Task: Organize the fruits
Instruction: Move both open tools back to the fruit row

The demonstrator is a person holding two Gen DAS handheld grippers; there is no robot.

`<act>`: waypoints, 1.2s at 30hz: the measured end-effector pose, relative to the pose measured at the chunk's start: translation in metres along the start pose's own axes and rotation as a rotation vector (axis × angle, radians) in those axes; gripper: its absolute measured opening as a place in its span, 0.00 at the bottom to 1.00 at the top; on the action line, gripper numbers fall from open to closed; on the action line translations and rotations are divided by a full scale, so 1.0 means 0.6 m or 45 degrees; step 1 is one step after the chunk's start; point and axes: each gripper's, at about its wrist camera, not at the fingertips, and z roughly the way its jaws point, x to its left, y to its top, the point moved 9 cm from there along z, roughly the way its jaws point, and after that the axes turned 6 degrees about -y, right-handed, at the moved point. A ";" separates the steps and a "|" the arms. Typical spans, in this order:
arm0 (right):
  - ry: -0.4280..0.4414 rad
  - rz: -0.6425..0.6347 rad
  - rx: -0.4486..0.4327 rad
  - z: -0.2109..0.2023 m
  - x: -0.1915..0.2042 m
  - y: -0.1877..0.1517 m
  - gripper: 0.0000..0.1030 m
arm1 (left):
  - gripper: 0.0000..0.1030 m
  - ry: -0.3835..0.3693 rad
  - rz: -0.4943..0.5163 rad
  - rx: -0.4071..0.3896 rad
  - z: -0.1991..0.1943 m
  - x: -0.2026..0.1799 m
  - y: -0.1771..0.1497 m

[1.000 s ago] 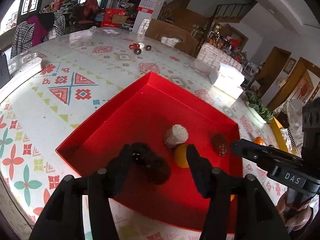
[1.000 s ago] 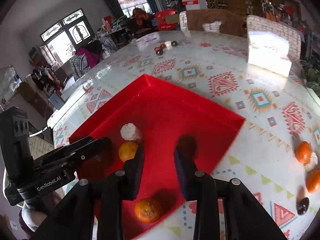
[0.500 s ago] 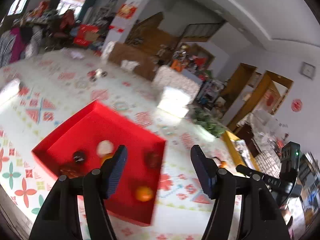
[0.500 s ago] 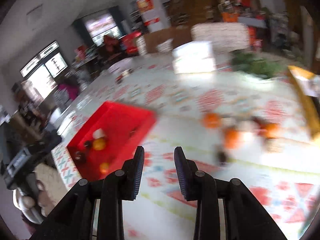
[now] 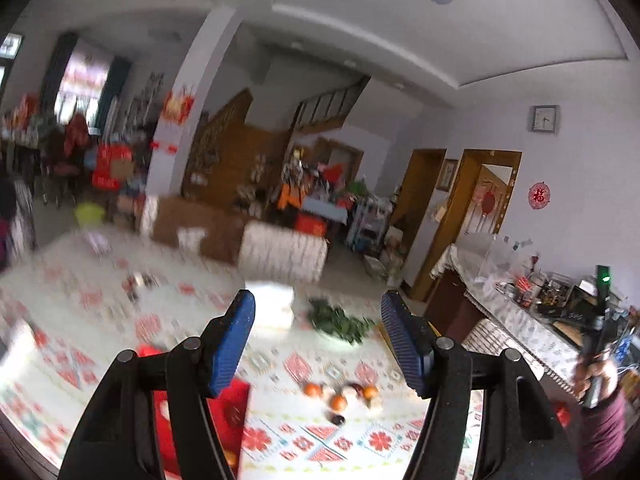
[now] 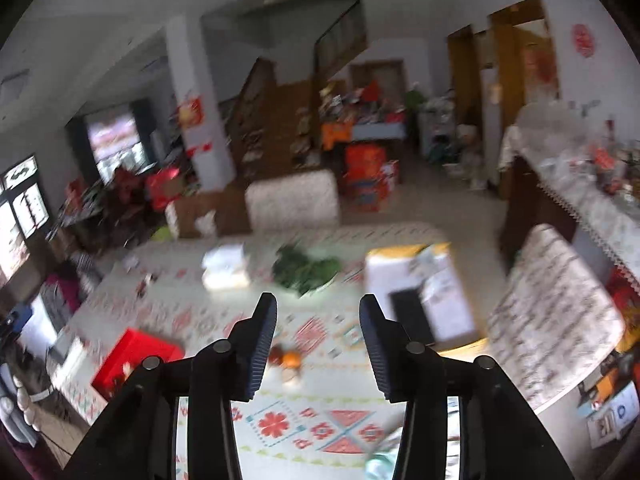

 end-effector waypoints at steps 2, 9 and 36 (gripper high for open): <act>-0.073 0.004 -0.031 -0.046 -0.029 0.036 0.46 | 0.63 0.045 0.051 -0.013 -0.024 -0.004 0.039; -0.343 -0.010 -0.216 -0.230 -0.094 0.155 0.46 | 0.63 0.327 0.086 -0.186 -0.142 0.037 0.210; -0.217 -0.280 0.091 -0.021 0.068 0.008 0.87 | 0.90 0.302 0.206 0.104 0.071 0.091 -0.012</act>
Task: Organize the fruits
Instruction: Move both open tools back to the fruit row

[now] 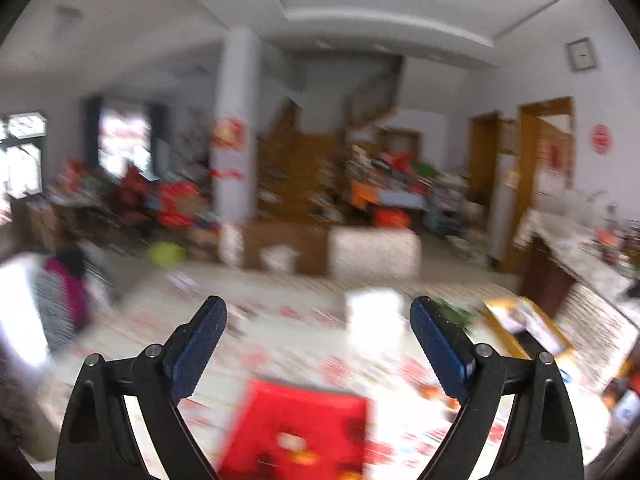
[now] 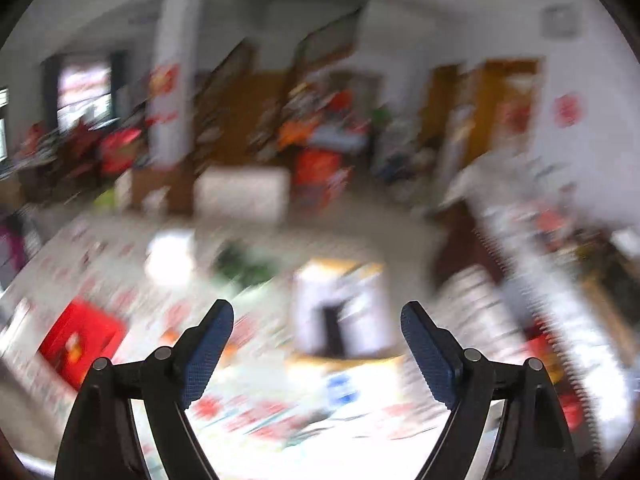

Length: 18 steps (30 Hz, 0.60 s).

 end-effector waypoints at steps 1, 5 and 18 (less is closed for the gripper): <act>0.090 -0.008 0.049 0.054 0.045 -0.038 0.87 | 0.90 -0.074 -0.009 0.042 0.039 -0.028 -0.036; 0.244 -0.150 0.153 0.210 0.169 -0.163 0.71 | 0.77 -0.280 -0.089 0.220 0.165 -0.100 -0.164; 0.341 -0.072 0.334 0.469 0.244 -0.282 0.63 | 0.57 -0.422 -0.116 0.645 0.381 -0.250 -0.414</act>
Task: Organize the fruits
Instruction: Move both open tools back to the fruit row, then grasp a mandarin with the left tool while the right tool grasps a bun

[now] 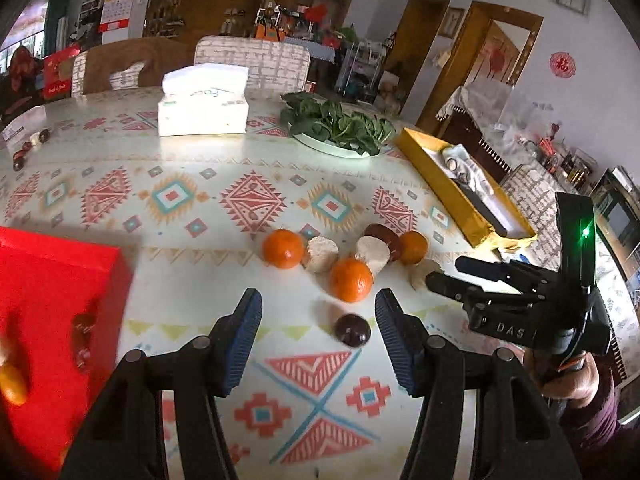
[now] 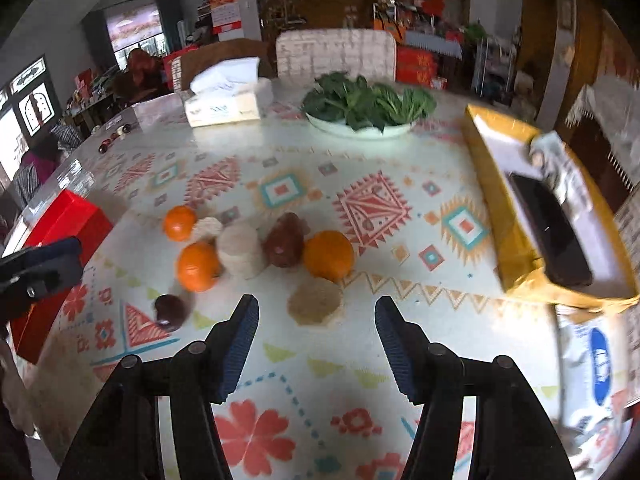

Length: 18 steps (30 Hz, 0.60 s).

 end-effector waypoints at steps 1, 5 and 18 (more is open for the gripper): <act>0.009 0.003 0.005 0.006 -0.001 0.000 0.63 | 0.57 0.002 0.001 0.002 0.000 -0.001 0.007; 0.040 0.024 0.012 0.022 -0.001 0.001 0.61 | 0.57 0.014 0.030 0.048 0.039 -0.014 0.020; 0.106 0.043 0.030 0.046 0.005 -0.012 0.41 | 0.44 0.090 0.158 0.174 0.137 -0.046 0.010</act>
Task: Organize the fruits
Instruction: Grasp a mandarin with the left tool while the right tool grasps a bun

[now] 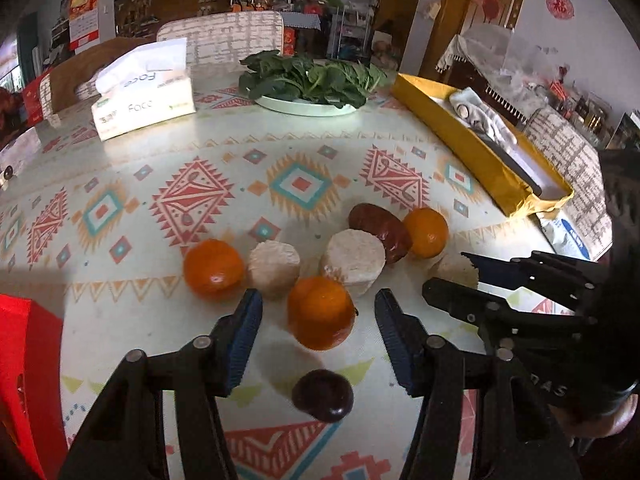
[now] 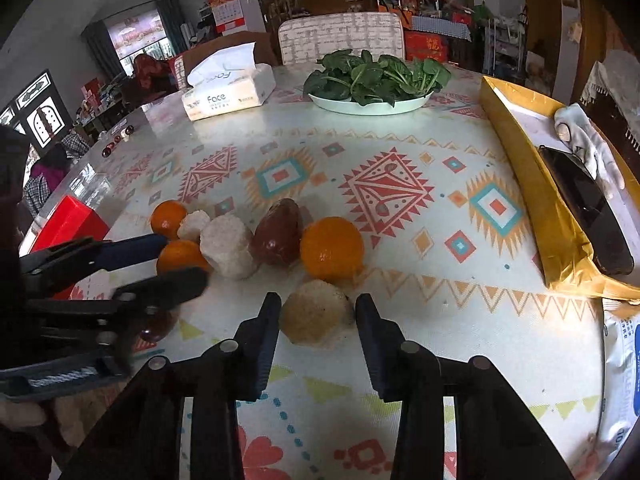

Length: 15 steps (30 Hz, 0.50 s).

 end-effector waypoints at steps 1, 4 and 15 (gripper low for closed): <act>0.003 0.004 0.000 0.001 -0.001 0.001 0.41 | 0.31 -0.001 0.004 0.009 0.003 -0.001 -0.002; 0.010 0.011 -0.004 0.000 -0.002 0.000 0.41 | 0.31 -0.001 -0.002 0.000 0.004 0.001 -0.003; 0.062 0.048 -0.069 -0.047 0.016 0.009 0.36 | 0.31 -0.070 -0.211 -0.185 -0.130 0.064 -0.020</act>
